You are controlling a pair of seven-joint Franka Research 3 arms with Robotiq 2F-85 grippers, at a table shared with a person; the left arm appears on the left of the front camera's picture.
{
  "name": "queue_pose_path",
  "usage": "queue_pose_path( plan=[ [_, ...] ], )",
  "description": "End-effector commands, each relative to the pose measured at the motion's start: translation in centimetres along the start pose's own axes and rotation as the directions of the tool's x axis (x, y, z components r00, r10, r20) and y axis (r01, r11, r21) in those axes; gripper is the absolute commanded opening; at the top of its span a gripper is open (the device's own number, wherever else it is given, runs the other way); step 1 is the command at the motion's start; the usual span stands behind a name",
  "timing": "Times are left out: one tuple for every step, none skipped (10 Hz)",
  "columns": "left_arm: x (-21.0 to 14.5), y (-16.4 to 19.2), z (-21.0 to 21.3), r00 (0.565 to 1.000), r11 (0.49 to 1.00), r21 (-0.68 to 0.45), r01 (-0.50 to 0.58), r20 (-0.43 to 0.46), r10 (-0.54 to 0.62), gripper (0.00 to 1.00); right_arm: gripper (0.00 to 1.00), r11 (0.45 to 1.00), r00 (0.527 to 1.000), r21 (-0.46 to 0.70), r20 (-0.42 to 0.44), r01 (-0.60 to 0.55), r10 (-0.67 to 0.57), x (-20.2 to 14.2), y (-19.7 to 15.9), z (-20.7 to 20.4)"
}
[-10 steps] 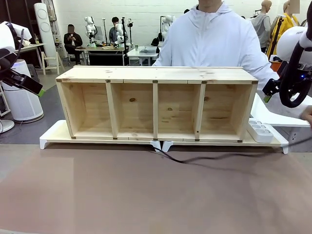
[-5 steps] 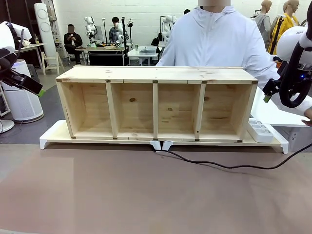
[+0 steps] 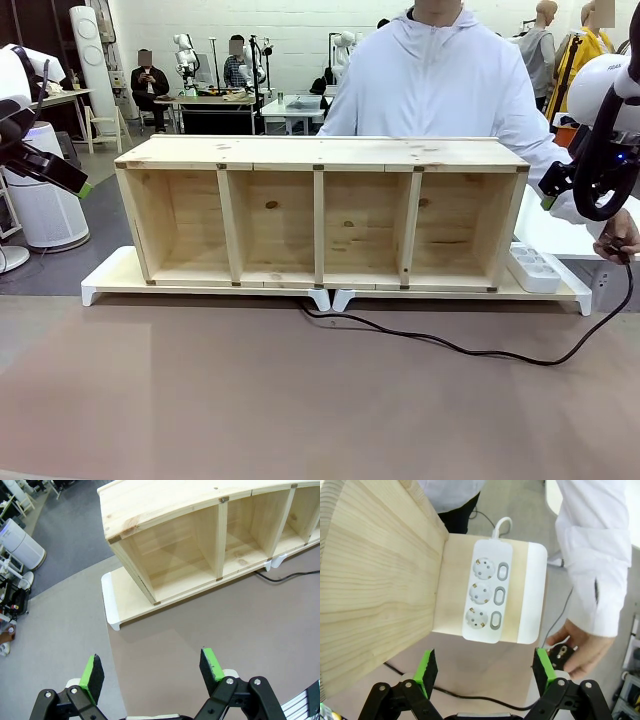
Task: Perform cable management.
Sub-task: Release the Power Cable when the human grasps it.
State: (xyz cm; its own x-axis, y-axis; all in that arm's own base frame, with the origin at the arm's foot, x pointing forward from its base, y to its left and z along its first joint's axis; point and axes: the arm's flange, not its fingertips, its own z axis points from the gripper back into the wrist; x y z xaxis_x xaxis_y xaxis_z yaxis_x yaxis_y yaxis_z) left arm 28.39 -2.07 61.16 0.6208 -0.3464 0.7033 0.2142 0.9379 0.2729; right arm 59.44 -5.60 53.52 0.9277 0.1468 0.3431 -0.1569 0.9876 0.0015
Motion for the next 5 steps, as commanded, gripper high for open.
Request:
queue_pose_path(
  plan=[
    [0.14,-0.03,-0.2,1.0,1.0,0.008,0.003,0.007,-0.003,1.0,0.98,1.0,1.0,0.0,-0.001,0.0,0.0,-0.01,-0.02,-0.06],
    [0.14,-0.03,-0.2,1.0,1.0,0.008,0.003,0.007,-0.003,1.0,0.98,1.0,1.0,0.0,-0.001,0.0,0.0,-0.01,-0.02,-0.06],
    [0.14,-0.03,-0.2,1.0,1.0,0.008,0.003,0.007,-0.003,1.0,0.98,1.0,1.0,0.0,-0.001,0.0,0.0,-0.01,-0.02,-0.06],
    [0.14,-0.03,-0.2,1.0,1.0,0.008,0.003,0.007,-0.003,1.0,0.98,1.0,1.0,0.0,-0.001,0.0,0.0,-0.01,-0.02,-0.06],
    [0.14,-0.03,-0.2,1.0,1.0,0.008,0.003,0.007,-0.003,1.0,0.98,1.0,1.0,0.0,-0.001,0.0,0.0,-0.01,-0.02,-0.06]
  ],
)
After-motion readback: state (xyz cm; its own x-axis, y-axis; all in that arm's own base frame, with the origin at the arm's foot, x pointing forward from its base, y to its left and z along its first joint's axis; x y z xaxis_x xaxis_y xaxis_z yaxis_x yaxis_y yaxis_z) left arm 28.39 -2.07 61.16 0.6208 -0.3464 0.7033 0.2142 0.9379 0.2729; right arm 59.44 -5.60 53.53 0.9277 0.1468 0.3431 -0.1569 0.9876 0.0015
